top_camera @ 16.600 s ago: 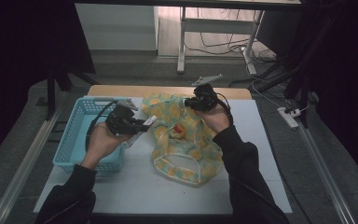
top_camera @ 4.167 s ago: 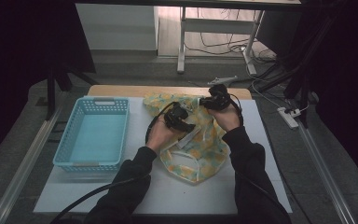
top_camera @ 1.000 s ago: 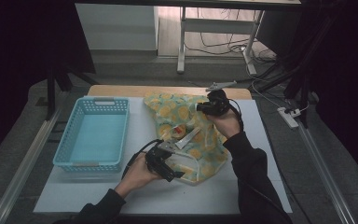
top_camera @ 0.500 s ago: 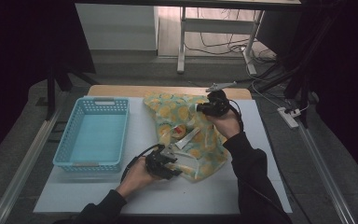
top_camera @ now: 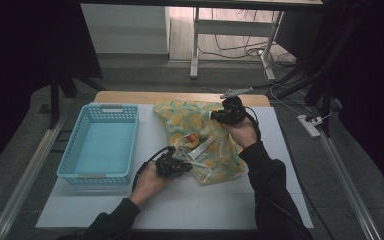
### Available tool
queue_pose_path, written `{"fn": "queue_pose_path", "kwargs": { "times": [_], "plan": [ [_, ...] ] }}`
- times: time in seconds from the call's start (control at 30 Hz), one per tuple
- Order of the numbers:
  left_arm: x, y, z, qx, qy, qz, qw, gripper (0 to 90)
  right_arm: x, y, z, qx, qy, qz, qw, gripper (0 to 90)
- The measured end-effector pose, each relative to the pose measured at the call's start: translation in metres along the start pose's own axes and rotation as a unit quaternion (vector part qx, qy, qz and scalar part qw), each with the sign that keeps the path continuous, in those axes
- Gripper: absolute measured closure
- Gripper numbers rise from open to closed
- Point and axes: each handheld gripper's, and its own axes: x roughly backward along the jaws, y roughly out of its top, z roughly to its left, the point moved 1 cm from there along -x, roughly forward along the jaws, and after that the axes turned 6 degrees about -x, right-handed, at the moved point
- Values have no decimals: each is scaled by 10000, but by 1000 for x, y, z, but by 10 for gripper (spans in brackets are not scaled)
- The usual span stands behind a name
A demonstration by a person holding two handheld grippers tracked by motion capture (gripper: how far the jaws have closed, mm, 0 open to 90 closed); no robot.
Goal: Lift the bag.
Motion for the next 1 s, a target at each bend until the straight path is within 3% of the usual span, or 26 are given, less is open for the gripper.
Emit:
{"fn": "queue_pose_path", "kwargs": {
  "times": [0.03, 0.07, 0.1, 0.13, 0.23, 0.33, 0.4, 0.47, 0.63, 0.73, 0.77, 0.93, 0.97, 1.0],
  "plan": [
    [-2, -1, 2, 35, 43, 28, 10000, 830, 0, 0, 0, 3, 2, 5, 10000, 885],
    [-4, -1, 4, 61, 63, 49, 9999, 740, -1, 1, 1, 3, 5, 12, 10000, 885],
    [-6, -1, 5, 67, 147, 71, 9998, 740, -1, 1, 1, 3, 5, 12, 10000, 885],
    [-7, -2, 6, 41, 197, 143, 9997, 622, -1, 1, 1, 11, 7, 15, 10000, 884],
    [-13, -3, 8, 64, 259, 238, 9994, 488, -1, 2, 1, 21, 5, 19, 10000, 885],
    [-15, -4, 14, 216, 235, 198, 9993, 394, -2, 2, 1, 19, 8, 18, 10000, 885],
    [-18, -4, 20, 398, 50, 170, 9991, 374, -2, 2, 1, 13, 9, 21, 10000, 885],
    [-20, -5, 25, 518, -6, 113, 9986, 366, -3, 2, 2, 12, 11, 20, 10000, 885],
    [-23, -1, 31, 496, -41, 126, 9987, 463, -4, 3, 3, 26, 23, 16, 10000, 884],
    [-22, -2, 34, 597, -16, 80, 9982, 534, -3, 3, 3, 28, 21, 6, 10000, 885],
    [-22, -2, 36, 624, -17, 82, 9980, 611, -3, 3, 3, 20, 24, -8, 10000, 885],
    [-22, -1, 38, 623, -11, 125, 9980, 729, -3, 3, 2, 21, 21, -10, 10000, 885],
    [-22, 0, 37, 582, -40, 131, 9982, 845, -3, 3, 2, 19, 12, -11, 10000, 885],
    [-22, 1, 36, 512, -25, 177, 9985, 865, -3, 2, 2, 4, 17, 2, 10000, 885]
  ]
}}
